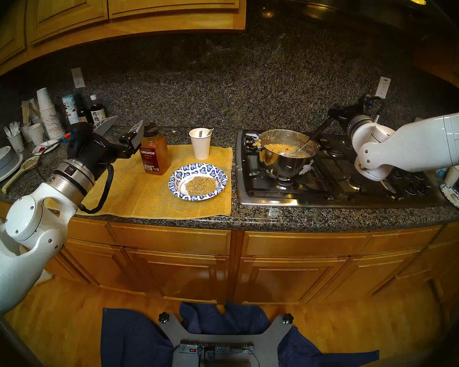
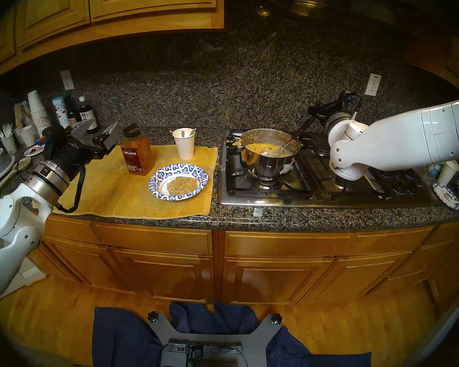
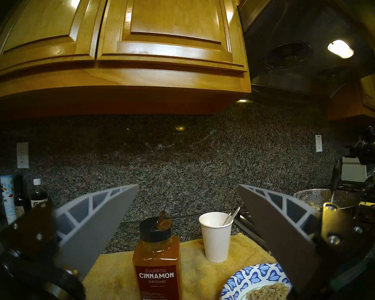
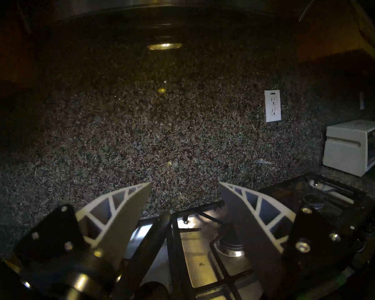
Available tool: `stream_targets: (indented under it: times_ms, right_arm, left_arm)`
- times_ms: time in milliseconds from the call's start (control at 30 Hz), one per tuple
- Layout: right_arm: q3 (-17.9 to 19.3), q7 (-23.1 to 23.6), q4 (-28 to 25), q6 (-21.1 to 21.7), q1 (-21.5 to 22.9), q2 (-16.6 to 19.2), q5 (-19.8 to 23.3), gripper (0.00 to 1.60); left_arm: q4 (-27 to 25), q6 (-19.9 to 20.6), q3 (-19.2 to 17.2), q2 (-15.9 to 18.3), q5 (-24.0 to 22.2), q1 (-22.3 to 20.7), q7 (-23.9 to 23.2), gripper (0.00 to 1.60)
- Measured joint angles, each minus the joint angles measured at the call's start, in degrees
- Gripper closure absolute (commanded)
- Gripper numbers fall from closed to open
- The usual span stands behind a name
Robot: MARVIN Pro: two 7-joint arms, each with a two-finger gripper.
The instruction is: Scoop oatmeal into bowl, add cinnamon, and put a spoon inside bowl
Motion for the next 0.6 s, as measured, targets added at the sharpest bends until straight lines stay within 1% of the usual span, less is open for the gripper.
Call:
stream_targets:
  times_ms: [100,133,200,267,367,433,500,533,600]
  right_arm:
    - [1.3,0.2,-0.4,-0.8,1.1,-0.2,-0.8,0.40]
    - [1.6,0.2,-0.5,-0.9,1.3,-0.2,-0.9,0.39]
    - [3.3,0.7,-1.6,-1.6,2.6,-0.7,-1.9,0.37]
    - [3.6,0.8,-1.9,-1.7,2.9,-0.8,-2.0,0.35]
    - [5.1,1.8,-4.8,-2.1,5.1,-1.2,-2.9,0.33]
    - [5.4,2.0,-5.3,-2.1,5.4,-1.3,-3.0,0.33]
    - [6.0,2.7,-7.3,-2.1,6.6,-1.5,-3.3,0.40]
    - [6.3,3.0,-7.9,-2.1,6.9,-1.5,-3.3,0.40]
    - [6.9,3.6,-9.0,-2.0,7.3,-1.6,-3.3,0.61]
  left_arm:
    - [0.0,0.0,0.0,0.0,0.0,0.0,0.0,0.00]
    - [0.0,0.0,0.0,0.0,0.0,0.0,0.0,0.00]
    - [0.0,0.0,0.0,0.0,0.0,0.0,0.0,0.00]
    - [0.0,0.0,0.0,0.0,0.0,0.0,0.0,0.00]
    - [0.0,0.0,0.0,0.0,0.0,0.0,0.0,0.00]
    - [0.0,0.0,0.0,0.0,0.0,0.0,0.0,0.00]
    - [0.0,0.0,0.0,0.0,0.0,0.0,0.0,0.00]
    - [0.0,0.0,0.0,0.0,0.0,0.0,0.0,0.00]
    - [0.0,0.0,0.0,0.0,0.0,0.0,0.0,0.00]
